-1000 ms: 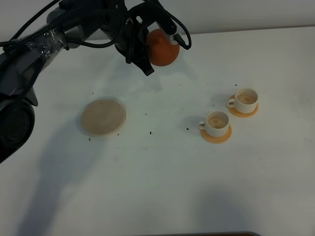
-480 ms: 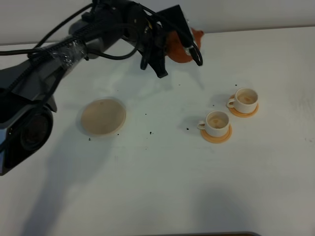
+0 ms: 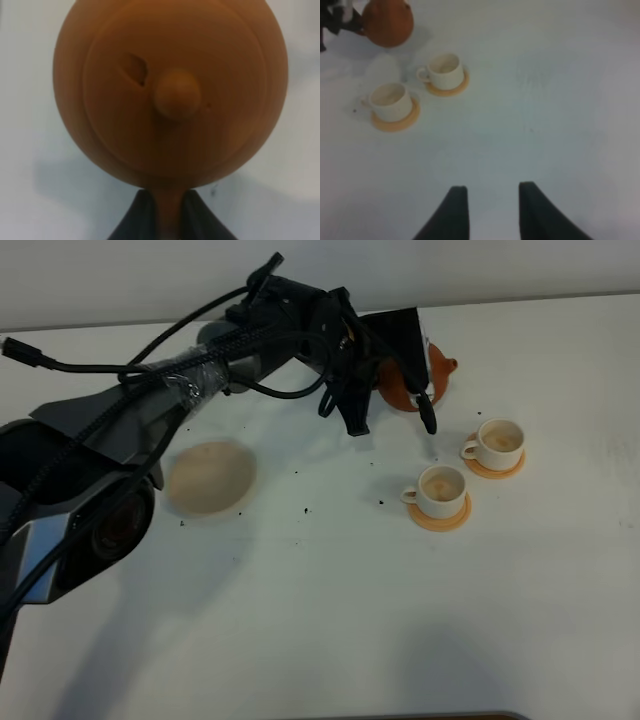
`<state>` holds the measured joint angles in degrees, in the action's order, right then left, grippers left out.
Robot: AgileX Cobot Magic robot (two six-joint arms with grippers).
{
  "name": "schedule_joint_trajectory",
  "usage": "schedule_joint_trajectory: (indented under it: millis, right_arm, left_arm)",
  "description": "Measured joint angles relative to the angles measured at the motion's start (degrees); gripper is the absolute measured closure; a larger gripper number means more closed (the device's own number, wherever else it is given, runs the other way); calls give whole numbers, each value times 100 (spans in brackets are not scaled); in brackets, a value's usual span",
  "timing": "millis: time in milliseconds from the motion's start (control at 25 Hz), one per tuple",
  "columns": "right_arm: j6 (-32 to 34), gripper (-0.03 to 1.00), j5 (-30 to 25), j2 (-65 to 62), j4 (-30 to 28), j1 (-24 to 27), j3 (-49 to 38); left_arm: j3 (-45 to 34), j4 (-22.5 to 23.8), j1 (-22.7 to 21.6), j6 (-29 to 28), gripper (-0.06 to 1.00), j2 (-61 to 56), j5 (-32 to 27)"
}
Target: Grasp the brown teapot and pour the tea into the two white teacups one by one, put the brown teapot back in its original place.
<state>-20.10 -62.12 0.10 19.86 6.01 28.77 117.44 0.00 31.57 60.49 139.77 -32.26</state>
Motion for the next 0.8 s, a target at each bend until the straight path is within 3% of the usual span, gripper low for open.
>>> schedule_joint_trajectory:
  millis: [440,800]
  right_arm:
    - [0,73,0,0,12,0,0]
    - [0,73,0,0,17,0,0]
  left_arm:
    - [34,0,351,789,83,69,417]
    - [34,436,472,1503,83,76,434]
